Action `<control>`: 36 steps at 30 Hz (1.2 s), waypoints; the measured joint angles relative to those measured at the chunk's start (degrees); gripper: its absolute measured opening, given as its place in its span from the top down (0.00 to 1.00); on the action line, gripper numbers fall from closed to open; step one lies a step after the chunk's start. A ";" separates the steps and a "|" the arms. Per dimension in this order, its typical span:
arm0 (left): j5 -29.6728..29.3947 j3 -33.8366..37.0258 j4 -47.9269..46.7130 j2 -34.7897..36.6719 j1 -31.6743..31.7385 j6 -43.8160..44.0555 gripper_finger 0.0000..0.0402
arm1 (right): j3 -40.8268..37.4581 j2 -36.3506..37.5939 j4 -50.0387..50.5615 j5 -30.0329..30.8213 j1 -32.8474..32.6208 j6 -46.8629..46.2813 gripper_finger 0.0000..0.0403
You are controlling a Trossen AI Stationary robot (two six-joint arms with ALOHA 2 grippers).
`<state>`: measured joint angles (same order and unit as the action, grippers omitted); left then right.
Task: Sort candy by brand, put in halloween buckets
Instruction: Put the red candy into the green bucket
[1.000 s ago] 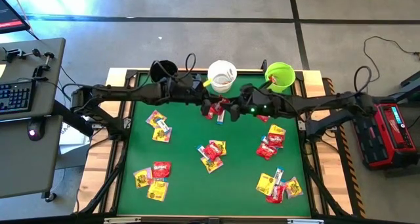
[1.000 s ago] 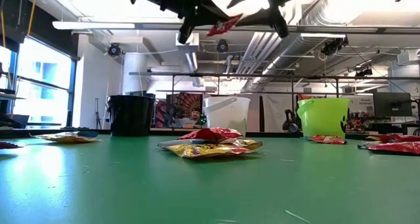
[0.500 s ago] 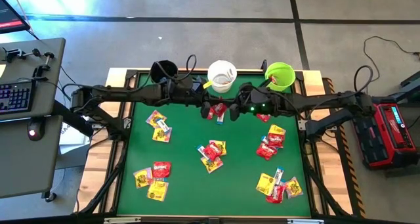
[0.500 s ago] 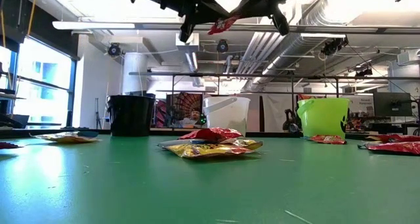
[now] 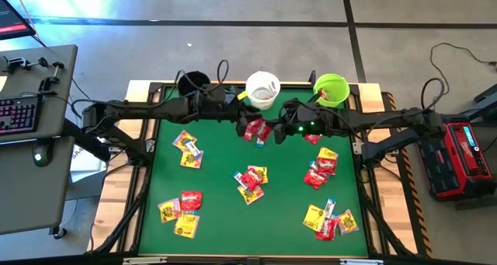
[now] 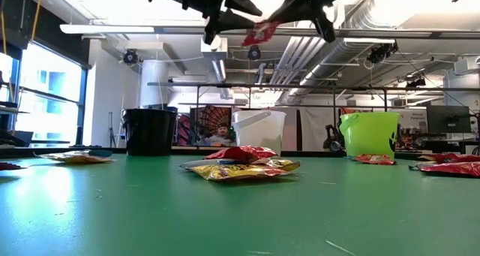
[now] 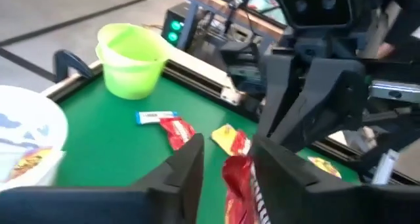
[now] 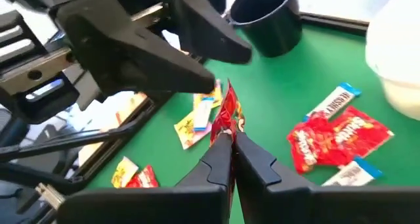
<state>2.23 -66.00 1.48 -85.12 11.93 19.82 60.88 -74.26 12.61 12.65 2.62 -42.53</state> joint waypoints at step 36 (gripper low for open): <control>-4.70 5.31 -6.89 6.69 5.42 2.92 0.57 | -0.09 15.02 39.14 13.11 28.98 9.26 1.00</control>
<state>-2.47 -60.69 -5.41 -78.43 17.35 22.73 60.80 -59.24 51.75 25.76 31.59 -33.27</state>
